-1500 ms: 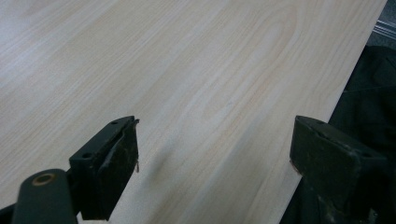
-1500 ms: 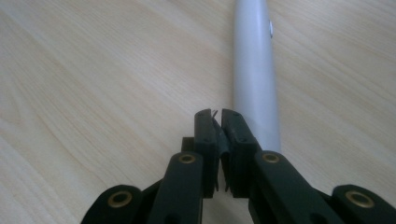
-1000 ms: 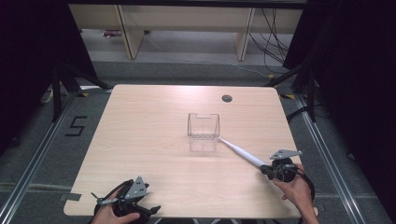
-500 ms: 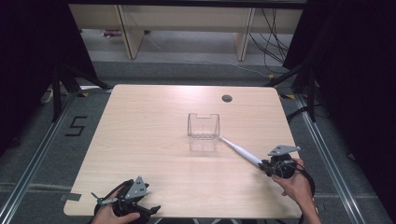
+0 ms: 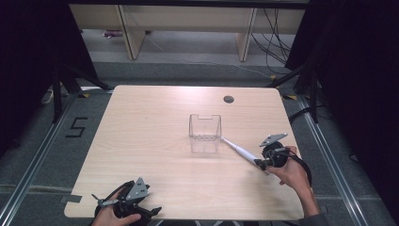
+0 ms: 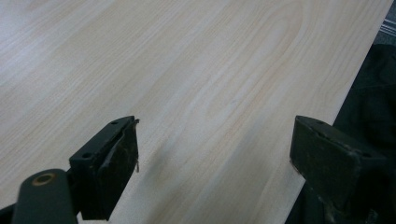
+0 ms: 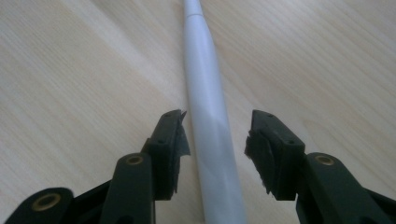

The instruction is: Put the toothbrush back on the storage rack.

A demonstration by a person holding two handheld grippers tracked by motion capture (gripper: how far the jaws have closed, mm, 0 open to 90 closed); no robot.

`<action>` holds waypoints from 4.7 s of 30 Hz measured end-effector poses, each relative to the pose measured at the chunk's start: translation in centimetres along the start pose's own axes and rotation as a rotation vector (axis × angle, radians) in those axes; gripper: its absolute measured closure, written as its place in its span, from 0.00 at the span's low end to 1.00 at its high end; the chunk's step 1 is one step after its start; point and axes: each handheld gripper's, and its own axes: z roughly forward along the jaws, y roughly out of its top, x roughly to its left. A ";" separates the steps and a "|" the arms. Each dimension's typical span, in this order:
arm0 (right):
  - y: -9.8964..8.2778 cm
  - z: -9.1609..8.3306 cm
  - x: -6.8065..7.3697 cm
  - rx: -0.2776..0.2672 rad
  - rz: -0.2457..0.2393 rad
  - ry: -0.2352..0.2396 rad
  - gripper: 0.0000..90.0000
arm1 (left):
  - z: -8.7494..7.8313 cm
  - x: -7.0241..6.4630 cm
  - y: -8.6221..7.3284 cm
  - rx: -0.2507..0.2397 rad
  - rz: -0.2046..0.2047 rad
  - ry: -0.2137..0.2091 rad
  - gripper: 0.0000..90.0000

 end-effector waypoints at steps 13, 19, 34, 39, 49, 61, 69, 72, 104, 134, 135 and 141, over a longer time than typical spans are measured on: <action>3.7 2.7 0.0 0.152 -0.100 0.031 0.58 | 0.0 0.1 0.0 0.000 0.001 0.000 0.16; 4.6 3.6 -0.1 0.204 -0.138 0.046 0.59 | 0.0 0.1 0.0 -0.001 0.001 0.000 0.16; 6.0 5.7 -0.6 0.289 -0.141 0.099 0.65 | 0.0 0.1 0.0 -0.001 0.003 0.001 0.16; 6.5 6.0 -0.8 0.339 -0.138 0.116 0.70 | 0.0 0.1 0.0 0.002 0.004 0.000 0.16; 7.1 6.5 -0.7 0.393 -0.174 0.125 0.73 | 0.0 0.1 0.0 -0.001 0.002 -0.001 0.16; 7.7 7.1 -0.9 0.444 -0.178 0.146 0.73 | -0.1 0.0 0.0 0.003 0.007 -0.002 0.16; 8.3 7.3 -1.1 0.494 -0.146 0.157 0.74 | -0.1 0.1 0.0 0.000 0.002 -0.006 0.16; 8.2 7.2 -1.2 0.505 -0.146 0.149 0.74 | -0.1 0.1 0.0 0.006 0.002 -0.008 0.16; 7.3 -0.7 -4.0 0.077 0.043 0.075 0.74 | -0.1 0.1 0.0 0.003 -0.016 -0.004 0.16; 9.2 -3.0 -3.4 -0.275 0.092 0.053 0.74 | -0.1 0.2 0.0 0.004 0.002 -0.003 0.16; 9.2 -3.0 -3.4 -0.275 0.092 0.053 0.74 | -0.1 0.2 0.0 0.002 0.001 -0.003 0.16; 10.3 -3.2 -3.0 -0.328 0.095 0.079 0.74 | 0.0 0.0 -0.1 -0.007 -0.021 0.004 0.16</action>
